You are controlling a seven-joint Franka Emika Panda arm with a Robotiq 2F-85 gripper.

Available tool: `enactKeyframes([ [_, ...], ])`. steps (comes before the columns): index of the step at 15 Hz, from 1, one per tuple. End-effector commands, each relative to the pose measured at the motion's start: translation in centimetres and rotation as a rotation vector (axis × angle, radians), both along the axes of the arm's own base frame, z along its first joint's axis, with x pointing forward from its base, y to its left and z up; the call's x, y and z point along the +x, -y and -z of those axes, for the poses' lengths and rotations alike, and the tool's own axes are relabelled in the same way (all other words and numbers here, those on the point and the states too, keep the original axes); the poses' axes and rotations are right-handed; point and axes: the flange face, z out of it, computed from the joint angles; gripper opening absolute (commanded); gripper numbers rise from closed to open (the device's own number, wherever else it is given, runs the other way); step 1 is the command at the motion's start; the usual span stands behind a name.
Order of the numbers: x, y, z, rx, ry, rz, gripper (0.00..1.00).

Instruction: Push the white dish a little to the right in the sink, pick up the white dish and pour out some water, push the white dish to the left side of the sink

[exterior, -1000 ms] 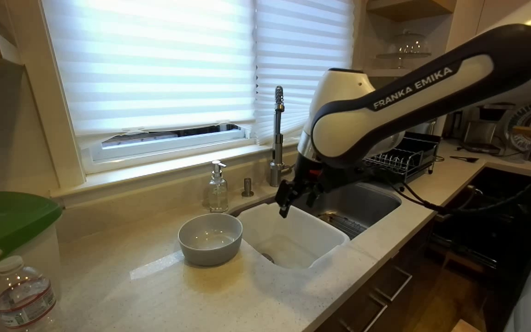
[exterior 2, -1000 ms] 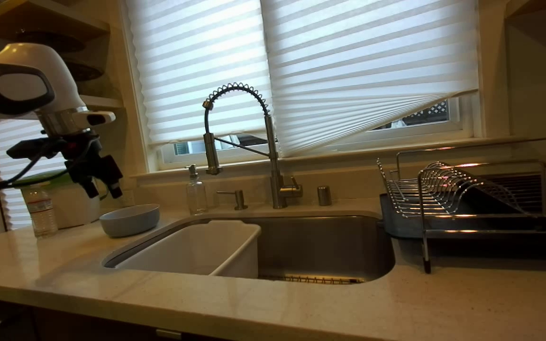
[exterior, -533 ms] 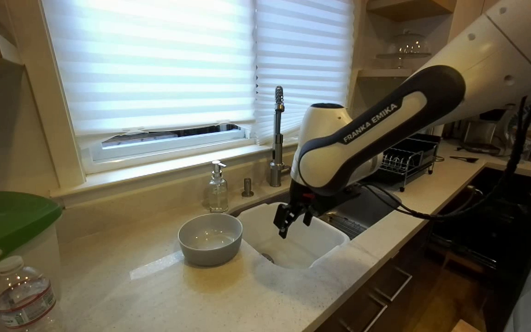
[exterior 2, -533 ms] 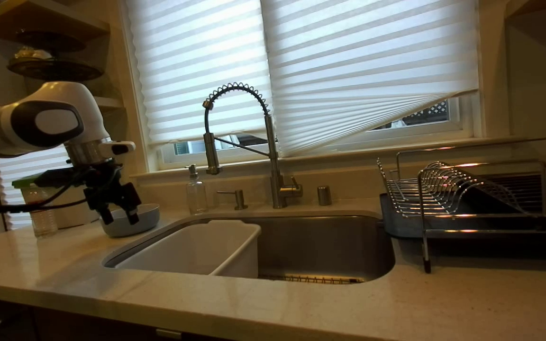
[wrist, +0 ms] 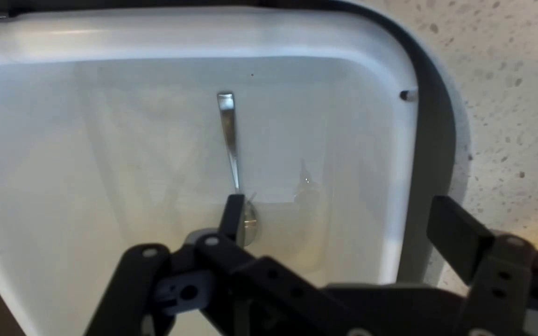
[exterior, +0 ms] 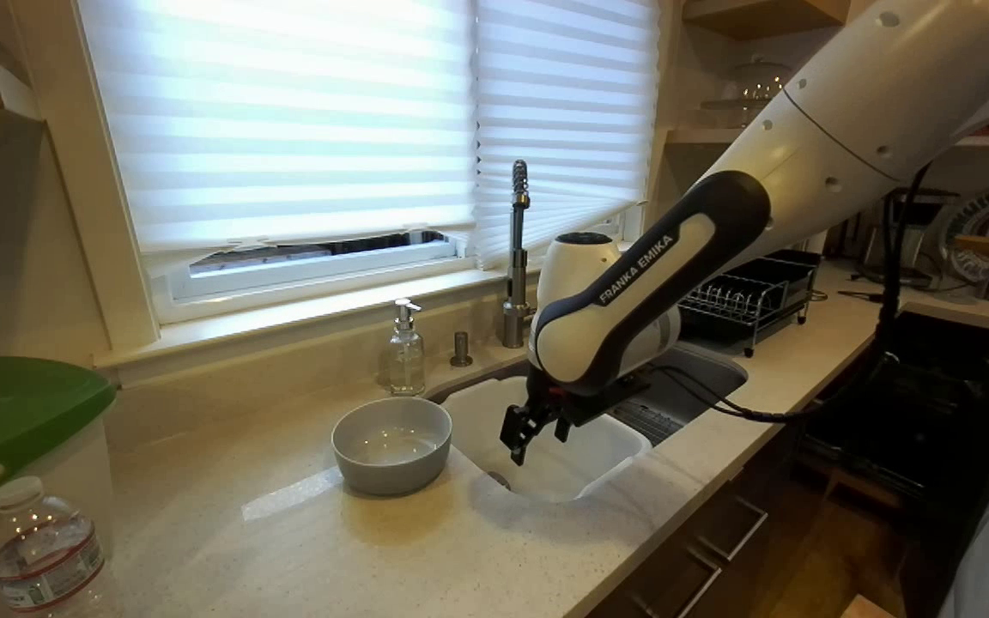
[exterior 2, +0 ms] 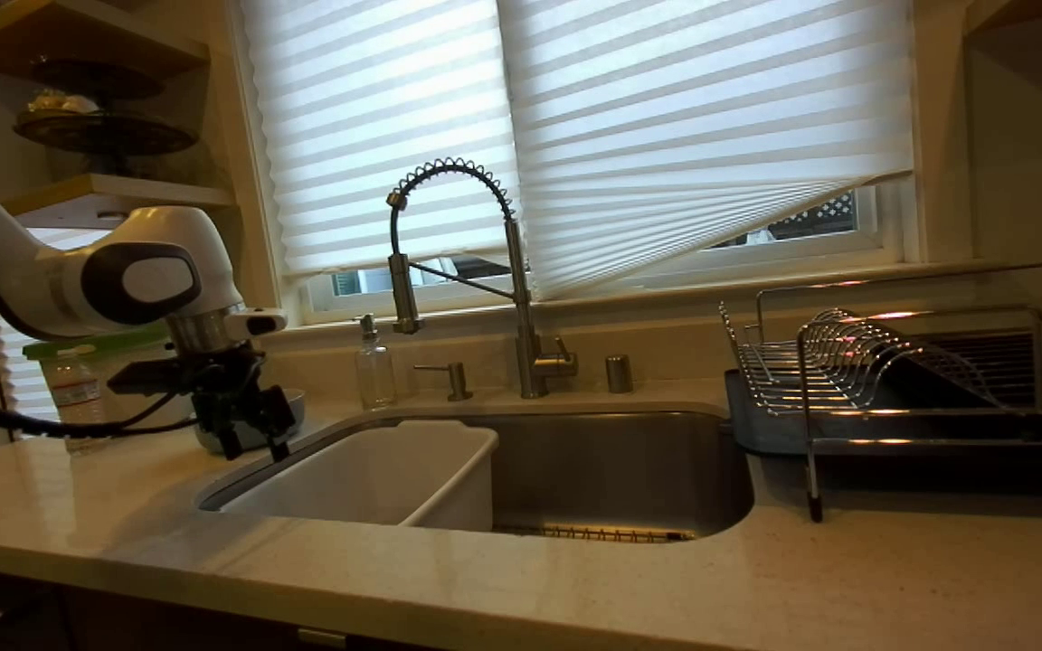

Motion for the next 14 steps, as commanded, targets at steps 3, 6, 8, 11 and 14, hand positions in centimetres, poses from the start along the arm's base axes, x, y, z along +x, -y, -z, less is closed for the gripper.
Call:
enactKeyframes([
  [3, 0.3, 0.0, 0.0, 0.001, 0.0, 0.001, 1.0],
  [6, 1.6, -0.7, 1.5, 0.093, -0.024, -0.009, 1.0],
  [8, 2.2, -0.7, 2.3, 0.135, -0.037, -0.013, 1.0],
  [11, 3.1, -0.2, 3.4, 0.159, -0.041, -0.023, 1.0],
  [14, 4.0, 0.4, 4.3, 0.18, -0.041, -0.019, 1.0],
])
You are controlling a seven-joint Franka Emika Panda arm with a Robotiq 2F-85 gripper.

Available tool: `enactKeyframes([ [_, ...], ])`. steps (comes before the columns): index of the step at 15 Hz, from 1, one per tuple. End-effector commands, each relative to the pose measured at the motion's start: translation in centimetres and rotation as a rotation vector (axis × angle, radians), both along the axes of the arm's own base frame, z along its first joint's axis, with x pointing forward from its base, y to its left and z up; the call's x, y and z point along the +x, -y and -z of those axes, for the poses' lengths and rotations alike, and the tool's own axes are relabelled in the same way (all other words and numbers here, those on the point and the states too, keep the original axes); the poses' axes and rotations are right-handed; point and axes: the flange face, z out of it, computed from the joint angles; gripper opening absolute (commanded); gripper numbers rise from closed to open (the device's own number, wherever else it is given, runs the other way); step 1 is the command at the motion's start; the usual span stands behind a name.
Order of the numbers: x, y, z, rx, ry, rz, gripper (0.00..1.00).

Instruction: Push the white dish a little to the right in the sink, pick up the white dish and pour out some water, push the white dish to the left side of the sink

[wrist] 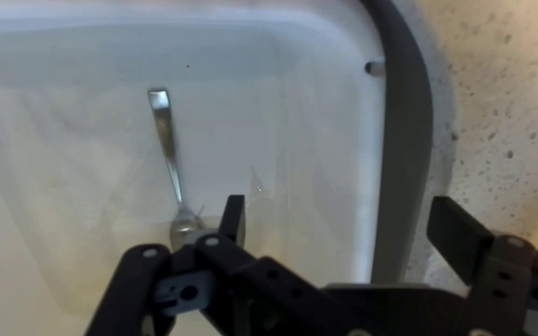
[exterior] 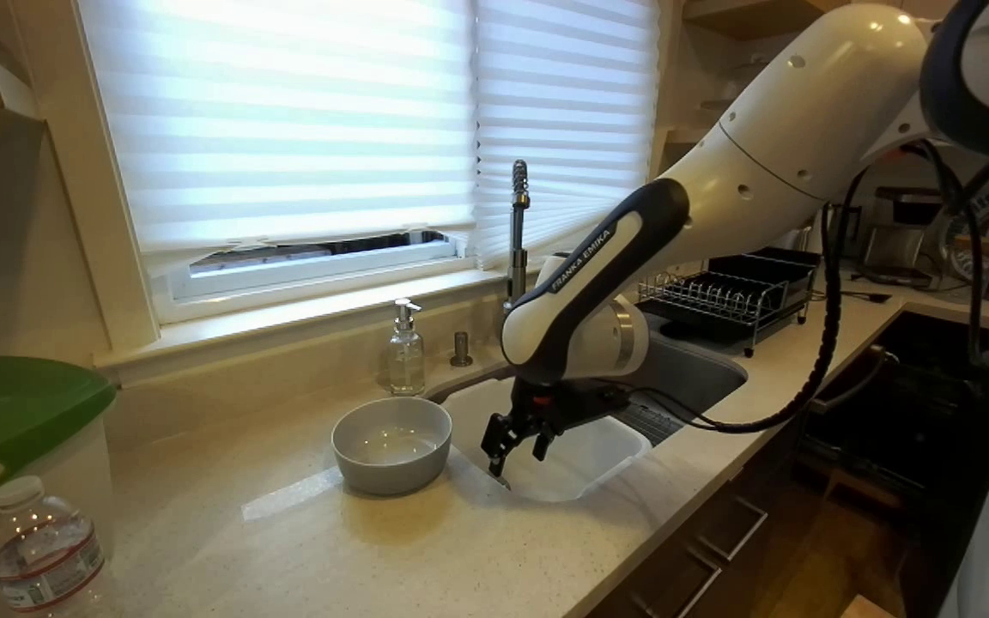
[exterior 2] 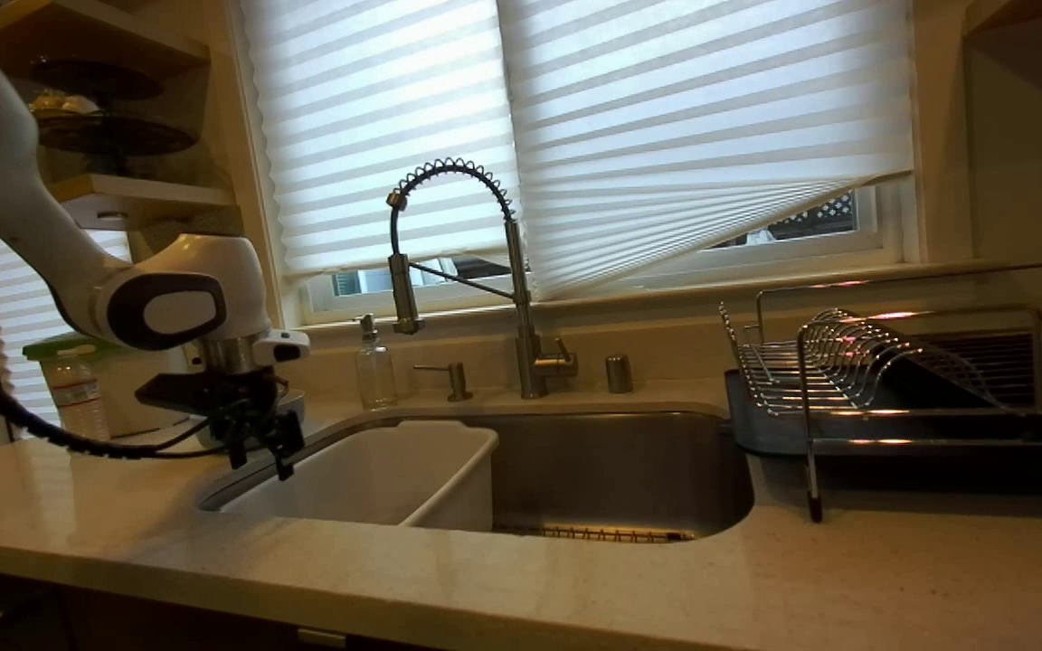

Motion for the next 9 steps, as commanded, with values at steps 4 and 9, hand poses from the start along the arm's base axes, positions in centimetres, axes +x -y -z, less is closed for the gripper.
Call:
enactKeyframes([
  [4, 2.2, 0.7, 2.4, 0.043, 0.017, -0.001, 1.0],
  [9, 2.9, -0.1, 3.7, 0.054, 0.042, -0.01, 1.0],
])
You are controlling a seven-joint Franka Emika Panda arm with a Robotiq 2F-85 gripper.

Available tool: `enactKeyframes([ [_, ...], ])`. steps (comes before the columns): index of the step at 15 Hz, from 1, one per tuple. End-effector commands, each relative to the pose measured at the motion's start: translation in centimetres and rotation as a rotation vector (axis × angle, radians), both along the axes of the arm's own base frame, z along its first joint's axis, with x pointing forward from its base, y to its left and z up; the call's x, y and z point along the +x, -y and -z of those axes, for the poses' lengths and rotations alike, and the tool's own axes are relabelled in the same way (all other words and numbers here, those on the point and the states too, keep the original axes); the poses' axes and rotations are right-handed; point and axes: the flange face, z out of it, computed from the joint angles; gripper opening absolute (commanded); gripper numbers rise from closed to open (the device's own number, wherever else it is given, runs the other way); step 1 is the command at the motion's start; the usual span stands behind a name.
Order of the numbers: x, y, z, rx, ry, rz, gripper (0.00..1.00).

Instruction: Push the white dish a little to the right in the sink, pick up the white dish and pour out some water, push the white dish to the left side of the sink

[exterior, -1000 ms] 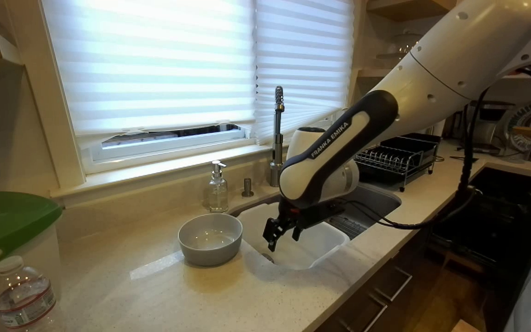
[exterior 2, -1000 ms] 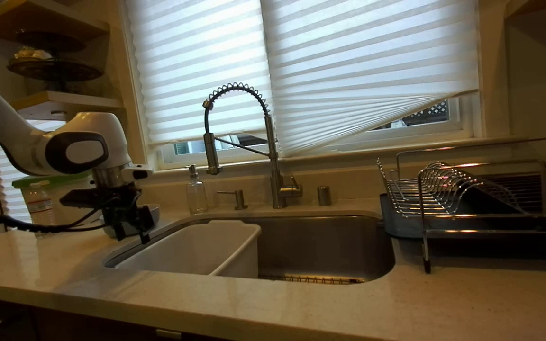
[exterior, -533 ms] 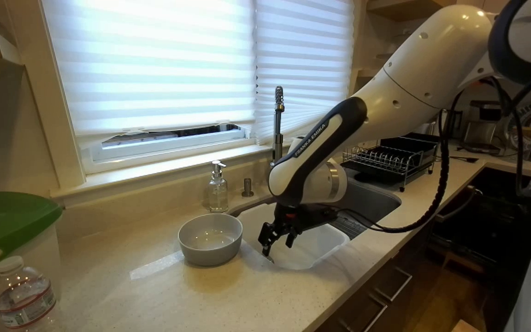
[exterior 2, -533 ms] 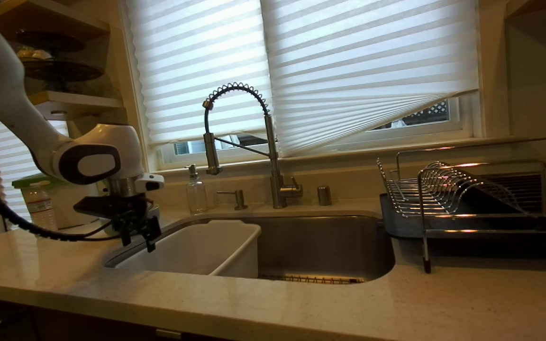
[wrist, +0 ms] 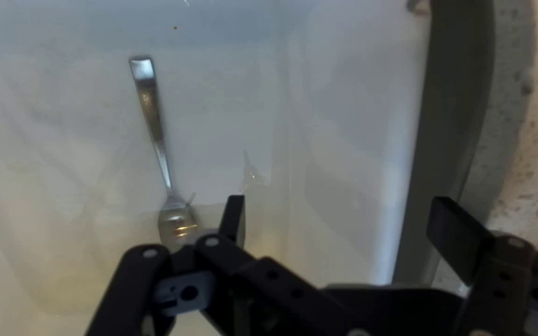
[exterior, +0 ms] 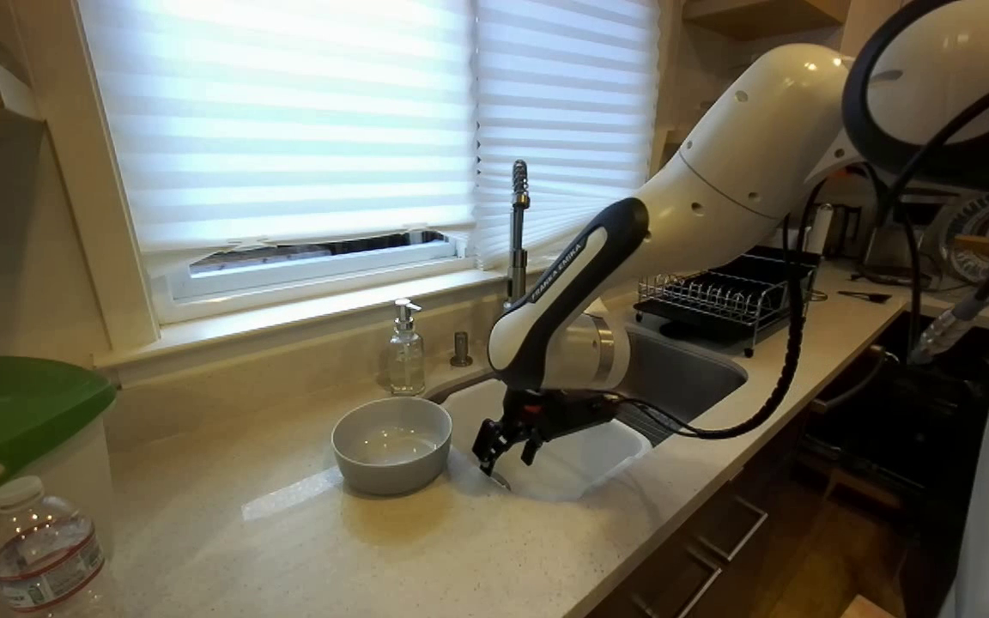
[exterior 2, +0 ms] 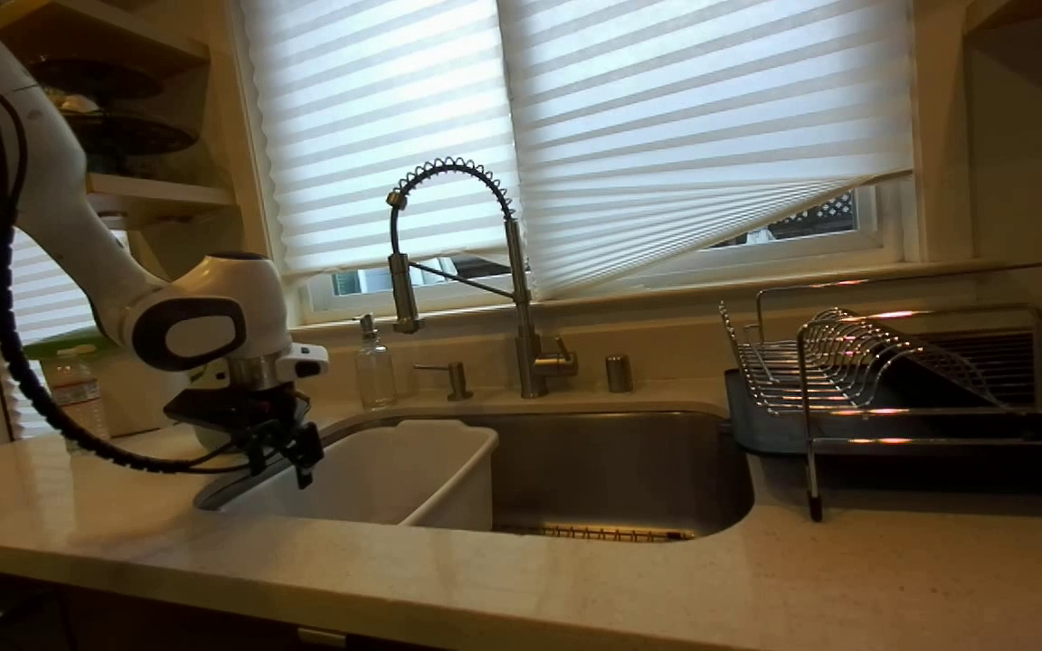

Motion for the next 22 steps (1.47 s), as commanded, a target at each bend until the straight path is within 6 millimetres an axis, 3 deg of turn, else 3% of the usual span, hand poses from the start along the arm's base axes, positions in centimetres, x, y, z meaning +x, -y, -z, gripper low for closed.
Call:
enactKeyframes([
  [1, 0.7, -0.5, 1.4, 0.021, 0.012, -0.011, 1.0],
  [14, 1.6, 1.8, 3.3, -0.014, 0.017, -0.038, 1.0],
  [18, 2.2, 3.2, 2.9, -0.045, 0.034, -0.03, 1.0],
  [22, 2.3, 5.9, 3.1, -0.099, 0.034, -0.025, 1.0],
])
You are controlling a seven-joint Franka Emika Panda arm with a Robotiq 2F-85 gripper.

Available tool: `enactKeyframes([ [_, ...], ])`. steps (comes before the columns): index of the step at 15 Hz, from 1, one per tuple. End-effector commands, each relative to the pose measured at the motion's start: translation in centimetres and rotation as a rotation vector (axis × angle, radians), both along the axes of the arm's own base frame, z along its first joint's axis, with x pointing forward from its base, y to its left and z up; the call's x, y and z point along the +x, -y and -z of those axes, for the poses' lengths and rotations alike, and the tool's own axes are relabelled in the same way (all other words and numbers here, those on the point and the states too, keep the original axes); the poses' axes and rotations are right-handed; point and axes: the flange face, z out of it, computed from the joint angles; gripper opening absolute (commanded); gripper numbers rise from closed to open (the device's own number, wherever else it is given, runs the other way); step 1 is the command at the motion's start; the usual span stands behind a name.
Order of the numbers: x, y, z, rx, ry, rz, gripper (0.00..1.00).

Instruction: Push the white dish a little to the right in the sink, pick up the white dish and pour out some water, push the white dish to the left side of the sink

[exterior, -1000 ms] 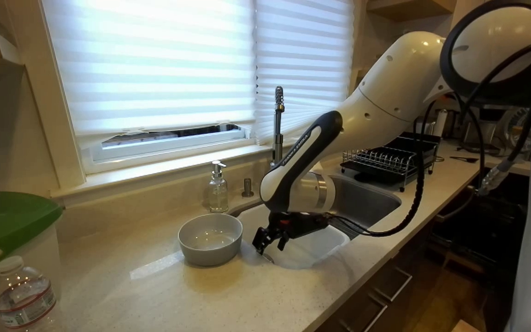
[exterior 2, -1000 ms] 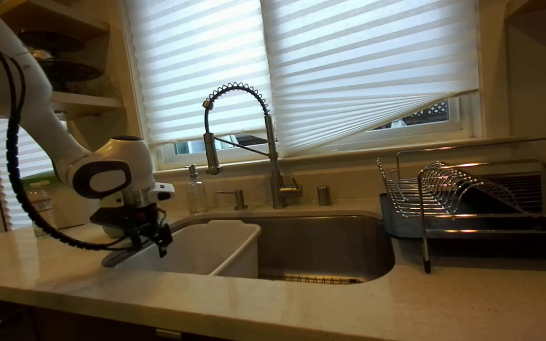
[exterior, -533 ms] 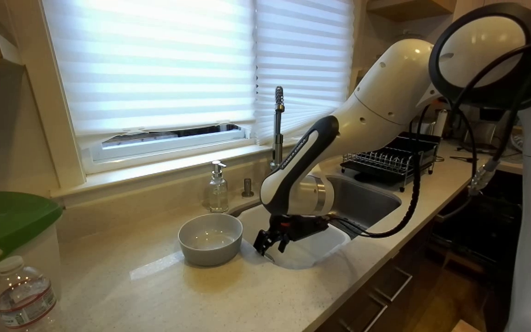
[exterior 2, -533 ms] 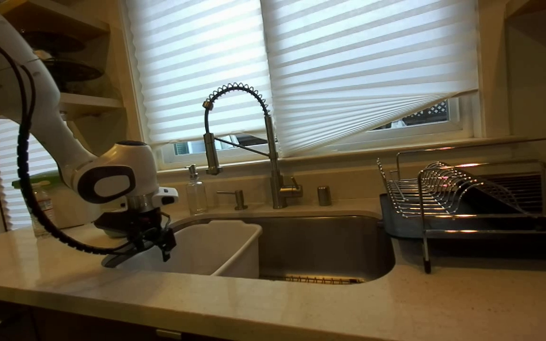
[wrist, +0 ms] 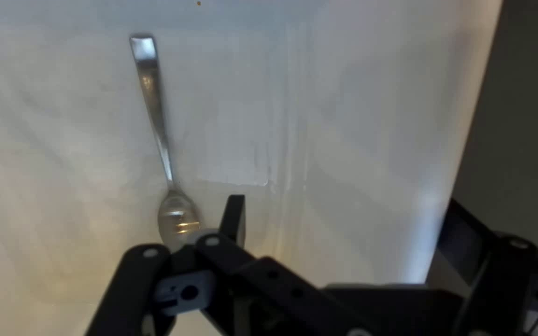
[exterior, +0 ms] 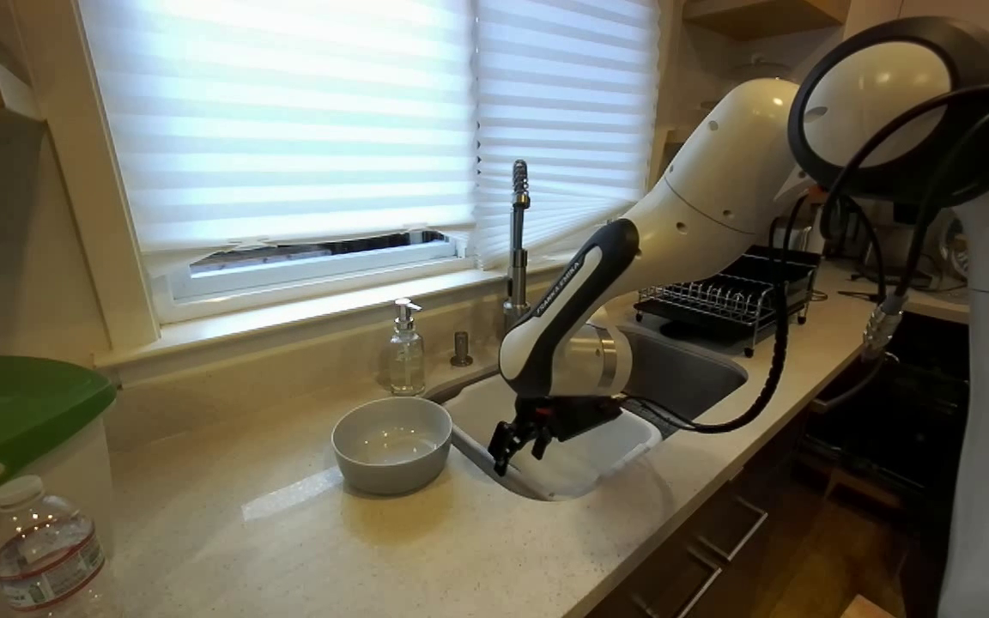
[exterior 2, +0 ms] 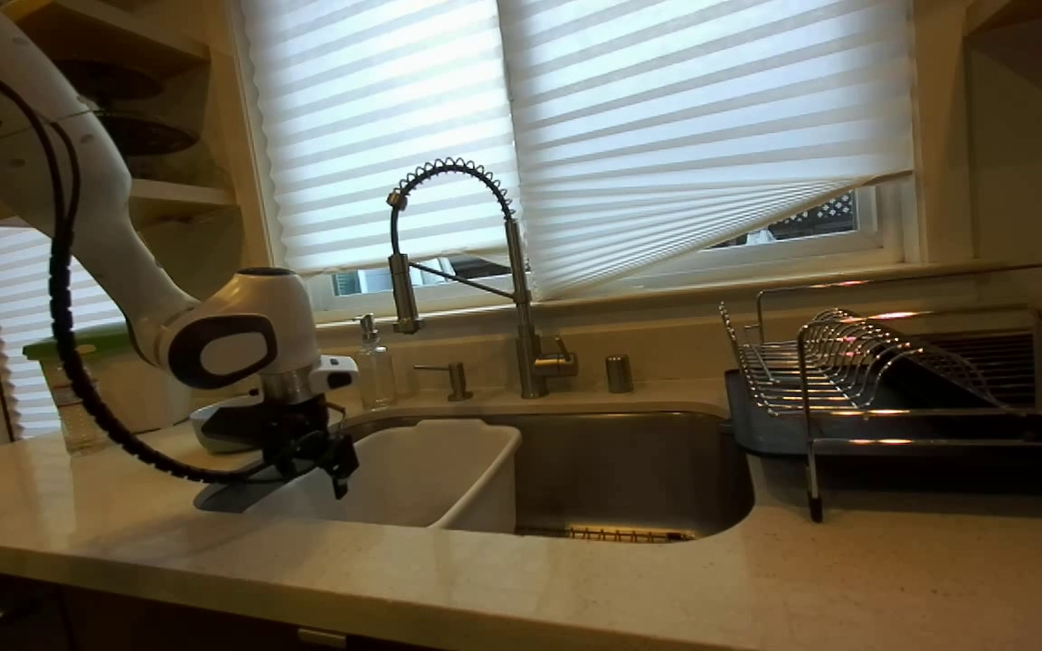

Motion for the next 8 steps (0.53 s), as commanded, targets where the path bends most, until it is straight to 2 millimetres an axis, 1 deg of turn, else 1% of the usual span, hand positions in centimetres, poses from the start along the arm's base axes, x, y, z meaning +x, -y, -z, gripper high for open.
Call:
enactKeyframes([
  [1, 0.3, 2.9, 0.7, -0.062, 0.004, 0.012, 1.0],
  [2, 0.3, 3.2, 0.7, -0.069, 0.0, 0.015, 1.0],
  [4, 0.3, 3.3, 0.6, -0.084, -0.002, 0.016, 1.0],
  [8, 0.1, 1.7, 0.1, -0.147, 0.008, 0.013, 1.0],
])
